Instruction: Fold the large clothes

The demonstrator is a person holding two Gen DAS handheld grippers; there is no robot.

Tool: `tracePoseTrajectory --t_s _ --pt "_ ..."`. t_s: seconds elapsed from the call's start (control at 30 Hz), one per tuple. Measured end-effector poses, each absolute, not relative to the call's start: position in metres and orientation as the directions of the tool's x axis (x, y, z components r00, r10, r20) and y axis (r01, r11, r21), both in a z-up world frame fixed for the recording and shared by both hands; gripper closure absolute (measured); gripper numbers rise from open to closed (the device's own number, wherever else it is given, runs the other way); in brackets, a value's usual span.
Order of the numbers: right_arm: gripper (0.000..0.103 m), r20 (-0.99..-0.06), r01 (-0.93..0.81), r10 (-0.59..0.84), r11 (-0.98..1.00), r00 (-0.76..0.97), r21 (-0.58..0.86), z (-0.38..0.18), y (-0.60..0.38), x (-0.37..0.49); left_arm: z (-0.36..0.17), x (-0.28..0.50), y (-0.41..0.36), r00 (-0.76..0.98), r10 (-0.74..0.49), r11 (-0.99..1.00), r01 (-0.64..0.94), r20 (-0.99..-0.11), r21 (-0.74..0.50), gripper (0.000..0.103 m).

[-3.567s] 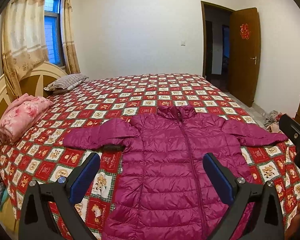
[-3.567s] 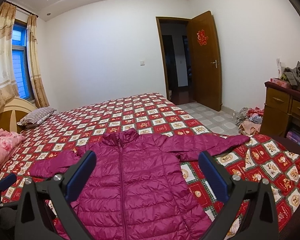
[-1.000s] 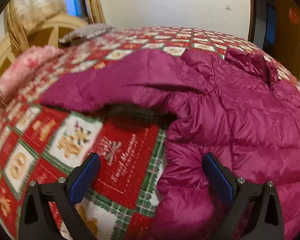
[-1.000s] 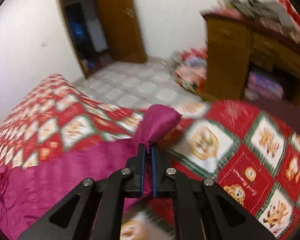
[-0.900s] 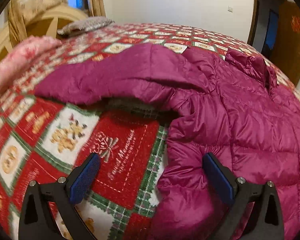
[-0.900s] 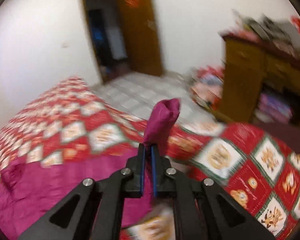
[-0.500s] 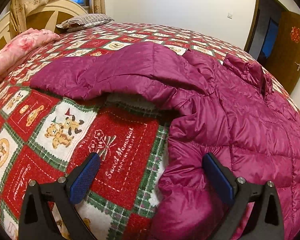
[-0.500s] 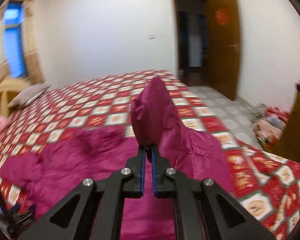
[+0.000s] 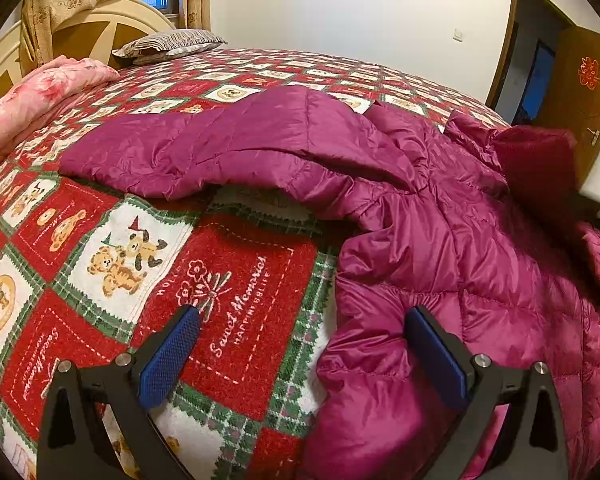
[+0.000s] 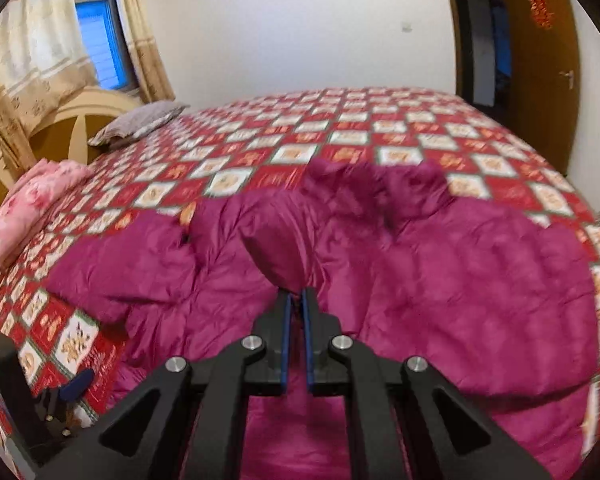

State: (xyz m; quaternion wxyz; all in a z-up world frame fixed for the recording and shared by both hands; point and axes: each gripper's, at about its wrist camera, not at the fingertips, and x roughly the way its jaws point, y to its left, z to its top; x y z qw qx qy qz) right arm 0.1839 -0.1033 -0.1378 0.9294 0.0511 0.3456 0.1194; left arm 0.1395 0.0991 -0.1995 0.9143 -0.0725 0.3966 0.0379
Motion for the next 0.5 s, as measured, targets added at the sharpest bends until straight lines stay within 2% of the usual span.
tracePoseTrajectory --t_s 0.07,0.13,0.17,0.2,0.33,0.4,0.43,0.5 --pt "0.088 -0.649 -0.203 0.271 0.963 0.711 0.179 -0.147 -0.099 0.186 -0.200 0.139 0.099 0.684 0.011 0.987 -0.126 -0.729 -0.104 0.001" --pt "0.062 -0.678 -0.220 0.310 0.951 0.666 0.218 -0.156 -0.098 0.188 -0.200 0.139 0.099 0.687 0.010 0.987 -0.125 -0.727 -0.104 0.001" --pt "0.035 -0.684 -0.229 0.340 0.940 0.645 0.251 -0.158 -0.100 0.188 -0.200 0.140 0.099 0.687 0.010 0.987 -0.124 -0.726 -0.104 0.001" --pt "0.030 -0.674 -0.240 0.382 0.924 0.632 0.298 -0.157 -0.103 0.186 -0.200 0.140 0.099 0.687 0.011 0.987 -0.124 -0.726 -0.102 0.001" --pt "0.034 -0.568 -0.275 0.425 0.902 0.704 0.334 -0.119 -0.121 0.162 -0.200 0.140 0.097 0.687 0.016 0.988 -0.124 -0.726 -0.096 0.001" --pt "0.045 -0.529 -0.250 0.378 0.921 0.760 0.299 -0.103 -0.137 0.154 -0.200 0.140 0.097 0.687 0.018 0.988 -0.125 -0.727 -0.093 0.001" --pt "0.048 -0.536 -0.207 0.322 0.942 0.780 0.264 -0.100 -0.145 0.155 -0.200 0.140 0.097 0.687 0.022 0.988 -0.125 -0.727 -0.089 0.001" --pt "0.063 -0.580 -0.128 0.225 0.971 0.783 0.204 -0.107 -0.154 0.165 -0.201 0.140 0.096 0.684 0.030 0.989 -0.127 -0.729 -0.079 0.001"
